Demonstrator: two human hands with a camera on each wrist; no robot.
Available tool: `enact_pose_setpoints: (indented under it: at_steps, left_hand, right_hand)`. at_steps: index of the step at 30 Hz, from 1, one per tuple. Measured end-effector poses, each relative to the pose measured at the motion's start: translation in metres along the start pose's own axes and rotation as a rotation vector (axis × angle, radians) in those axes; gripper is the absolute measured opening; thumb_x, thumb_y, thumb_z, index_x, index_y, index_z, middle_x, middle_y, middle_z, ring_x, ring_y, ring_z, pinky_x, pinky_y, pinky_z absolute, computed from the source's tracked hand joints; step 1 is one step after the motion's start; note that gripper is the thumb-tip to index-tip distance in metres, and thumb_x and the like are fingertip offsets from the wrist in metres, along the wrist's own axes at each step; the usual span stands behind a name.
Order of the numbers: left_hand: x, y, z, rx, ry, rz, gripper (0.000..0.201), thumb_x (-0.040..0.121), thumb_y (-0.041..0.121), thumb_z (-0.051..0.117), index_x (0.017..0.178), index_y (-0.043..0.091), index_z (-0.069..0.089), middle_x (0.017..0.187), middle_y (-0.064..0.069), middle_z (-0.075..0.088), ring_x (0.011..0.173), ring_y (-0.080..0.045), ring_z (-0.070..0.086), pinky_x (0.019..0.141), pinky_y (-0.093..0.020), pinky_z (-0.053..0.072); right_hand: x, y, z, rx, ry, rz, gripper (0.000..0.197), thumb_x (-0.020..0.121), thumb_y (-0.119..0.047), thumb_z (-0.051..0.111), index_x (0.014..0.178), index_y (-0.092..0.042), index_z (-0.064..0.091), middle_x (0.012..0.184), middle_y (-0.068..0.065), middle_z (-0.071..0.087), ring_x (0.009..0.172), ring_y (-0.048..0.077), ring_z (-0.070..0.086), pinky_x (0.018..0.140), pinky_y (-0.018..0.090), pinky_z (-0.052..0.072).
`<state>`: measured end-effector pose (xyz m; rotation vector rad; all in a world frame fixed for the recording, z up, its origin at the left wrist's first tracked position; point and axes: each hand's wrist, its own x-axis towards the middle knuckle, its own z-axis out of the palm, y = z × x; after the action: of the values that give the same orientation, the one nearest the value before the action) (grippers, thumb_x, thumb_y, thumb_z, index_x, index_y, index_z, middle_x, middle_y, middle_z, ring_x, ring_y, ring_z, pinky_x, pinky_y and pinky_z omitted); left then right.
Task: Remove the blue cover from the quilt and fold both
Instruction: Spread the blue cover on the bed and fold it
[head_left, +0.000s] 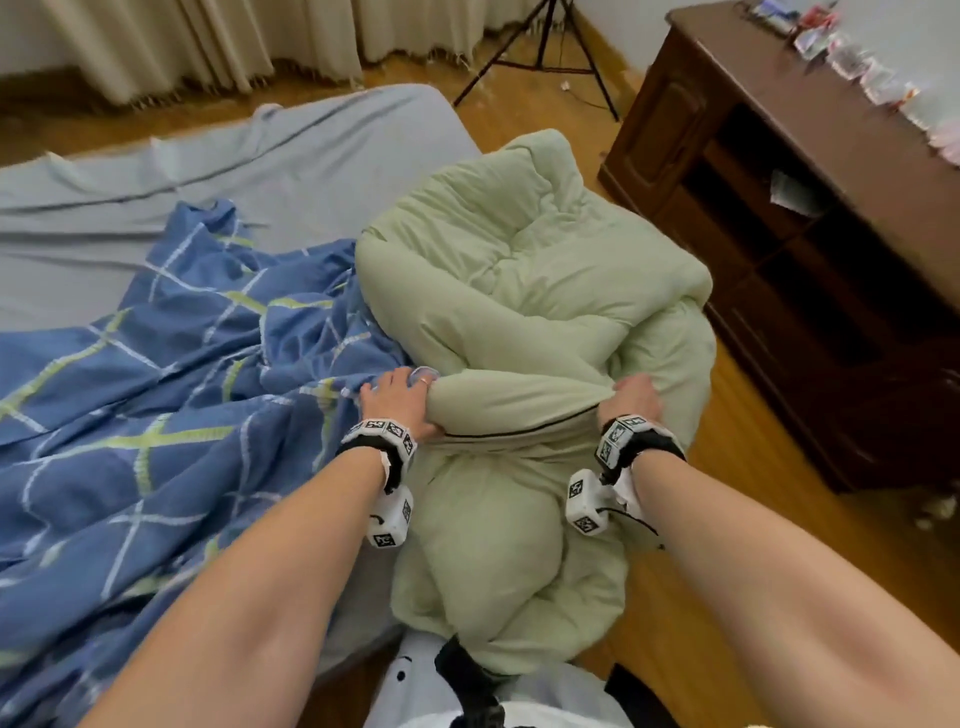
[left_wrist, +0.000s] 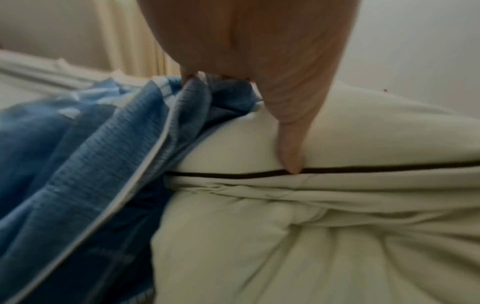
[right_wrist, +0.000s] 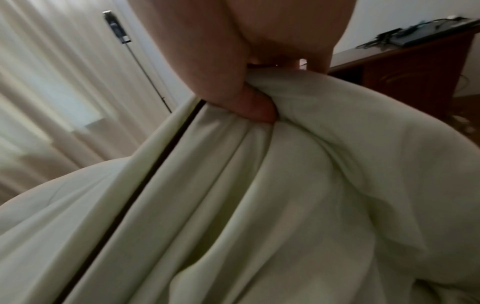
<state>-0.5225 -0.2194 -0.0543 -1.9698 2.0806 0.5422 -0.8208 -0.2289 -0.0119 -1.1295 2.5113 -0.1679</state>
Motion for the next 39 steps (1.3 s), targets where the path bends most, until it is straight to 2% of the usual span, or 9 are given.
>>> enact_pose_setpoints:
  at_steps: [4,8,10,12,15,20,28,33,39]
  left_hand:
    - [0.009,0.001,0.004,-0.067,0.020,-0.045,0.038,0.093,0.043,0.051,0.129,0.032,0.046,0.124,-0.007,0.052,0.118,-0.030,0.051,0.093,-0.046,0.039]
    - [0.019,0.012,-0.022,-0.160,0.123,-0.009,0.023,0.095,0.032,0.044,0.113,0.020,0.052,0.114,-0.012,0.059,0.108,-0.034,0.055,0.083,-0.044,0.043]
    - [0.024,0.018,-0.038,-0.254,0.158,0.004,0.021,0.095,0.034,0.047,0.106,0.018,0.054,0.110,-0.012,0.059,0.106,-0.034,0.056,0.082,-0.044,0.046]
    - [0.032,0.014,-0.046,-0.349,0.131,-0.003,0.025,0.093,0.040,0.055,0.104,0.018,0.053,0.106,-0.011,0.059,0.103,-0.031,0.057,0.083,-0.044,0.046]
    - [0.040,-0.010,-0.040,-0.327,-0.021,-0.069,0.044,0.090,0.039,0.061,0.129,0.023,0.048,0.116,-0.009,0.057,0.106,-0.028,0.056,0.090,-0.045,0.046]
    - [0.028,-0.020,-0.031,-0.114,-0.093,-0.366,0.025,0.100,0.022,0.041,0.111,0.012,0.061,0.114,-0.015,0.064,0.105,-0.037,0.060,0.082,-0.041,0.047]
    - [-0.019,-0.080,-0.087,-0.279,0.220,-1.085,0.033,0.099,0.014,0.038,0.126,-0.002,0.048,0.127,-0.027,0.056,0.119,-0.043,0.053,0.095,-0.047,0.043]
    - [-0.063,-0.125,-0.084,-0.402,0.401,-1.106,0.042,0.096,0.024,0.037,0.120,-0.007,0.054,0.125,-0.029,0.053,0.118,-0.044,0.046,0.096,-0.047,0.037]
    - [-0.122,-0.192,-0.060,-0.664,0.509,-0.972,0.024,0.093,0.024,0.052,0.105,0.005,0.051,0.102,-0.024,0.063,0.094,-0.041,0.059,0.071,-0.037,0.035]
  right_hand:
    - [-0.026,-0.018,0.010,-0.224,-0.038,-0.439,0.077,0.073,-0.009,0.067,0.141,-0.027,0.037,0.148,0.008,0.035,0.137,0.028,0.035,0.113,0.043,0.030]
    - [-0.059,-0.074,0.036,-0.348,-0.357,-0.870,0.120,0.059,-0.037,0.081,0.152,-0.035,0.006,0.160,0.008,0.010,0.148,0.026,0.012,0.120,0.053,0.009]
    - [-0.064,-0.098,0.048,-0.367,-0.397,-0.844,0.113,0.063,-0.042,0.079,0.151,-0.033,0.009,0.154,0.006,0.026,0.143,0.025,0.025,0.116,0.055,0.019]
    - [-0.048,-0.114,0.052,-0.373,-0.286,-0.808,0.068,0.083,-0.028,0.064,0.142,-0.032,0.031,0.139,0.003,0.048,0.129,0.026,0.046,0.104,0.049,0.035]
    - [-0.015,-0.114,0.050,-0.361,-0.213,-0.785,0.035,0.092,-0.010,0.041,0.122,-0.027,0.049,0.120,0.005,0.061,0.111,0.030,0.060,0.084,0.040,0.045]
    - [0.030,-0.097,0.033,-0.352,-0.331,-0.694,0.031,0.090,-0.007,0.042,0.116,-0.021,0.049,0.120,0.008,0.060,0.112,0.031,0.058,0.086,0.039,0.045]
    - [0.074,-0.100,0.041,-0.256,-0.407,-0.507,0.030,0.089,-0.016,0.050,0.118,-0.016,0.051,0.124,0.009,0.058,0.115,0.033,0.057,0.095,0.045,0.048]
    - [0.028,-0.126,0.065,-0.360,-0.348,-0.533,0.058,0.089,-0.027,0.058,0.140,-0.013,0.036,0.138,0.012,0.049,0.127,0.033,0.048,0.105,0.049,0.037]
    - [-0.072,-0.157,0.109,-0.371,-0.118,-0.581,0.056,0.084,-0.016,0.061,0.135,-0.009,0.039,0.135,0.016,0.048,0.125,0.034,0.044,0.109,0.053,0.028]
